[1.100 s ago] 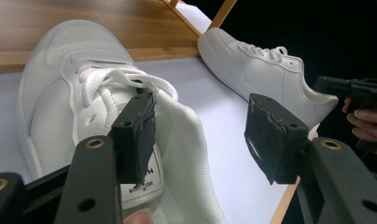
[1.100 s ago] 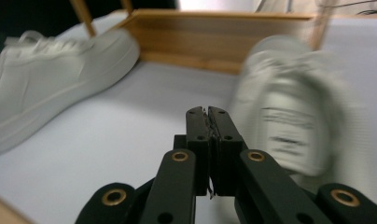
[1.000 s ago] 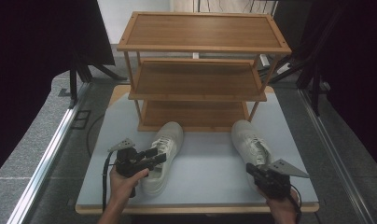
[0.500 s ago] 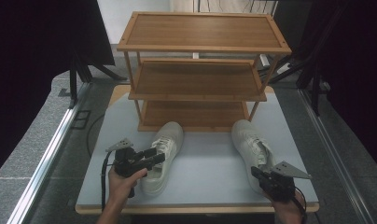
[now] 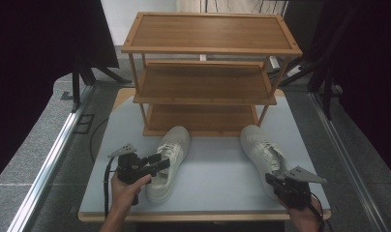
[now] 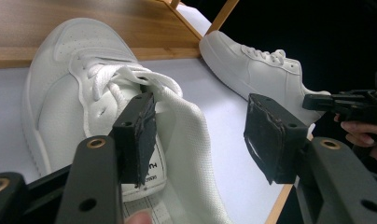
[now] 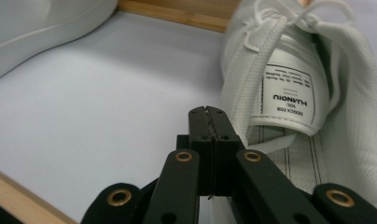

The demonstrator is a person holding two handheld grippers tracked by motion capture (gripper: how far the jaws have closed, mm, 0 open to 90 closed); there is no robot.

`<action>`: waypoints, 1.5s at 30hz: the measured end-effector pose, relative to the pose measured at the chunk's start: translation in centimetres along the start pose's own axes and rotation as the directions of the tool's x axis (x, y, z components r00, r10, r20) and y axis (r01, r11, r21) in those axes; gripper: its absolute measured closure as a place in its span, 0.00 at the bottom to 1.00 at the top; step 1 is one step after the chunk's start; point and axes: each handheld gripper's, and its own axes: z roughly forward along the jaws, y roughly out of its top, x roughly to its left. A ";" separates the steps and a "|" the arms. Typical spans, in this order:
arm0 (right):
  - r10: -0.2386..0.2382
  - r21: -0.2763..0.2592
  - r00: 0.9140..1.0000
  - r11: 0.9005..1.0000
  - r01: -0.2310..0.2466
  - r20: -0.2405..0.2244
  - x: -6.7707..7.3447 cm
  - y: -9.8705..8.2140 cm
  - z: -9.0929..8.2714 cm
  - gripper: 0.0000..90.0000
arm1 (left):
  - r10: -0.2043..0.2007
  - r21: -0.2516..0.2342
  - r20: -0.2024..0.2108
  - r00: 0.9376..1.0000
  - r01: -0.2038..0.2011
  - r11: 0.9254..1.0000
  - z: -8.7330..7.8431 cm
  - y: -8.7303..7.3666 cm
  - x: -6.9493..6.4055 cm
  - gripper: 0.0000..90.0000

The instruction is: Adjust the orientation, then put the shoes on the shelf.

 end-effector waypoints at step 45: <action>0.013 -0.072 1.000 0.997 -0.015 -0.017 -8.8 2.3 0.4 0.47 | 0.099 0.051 -0.216 0.971 -0.090 0.995 0.0 0.0 0.5 0.49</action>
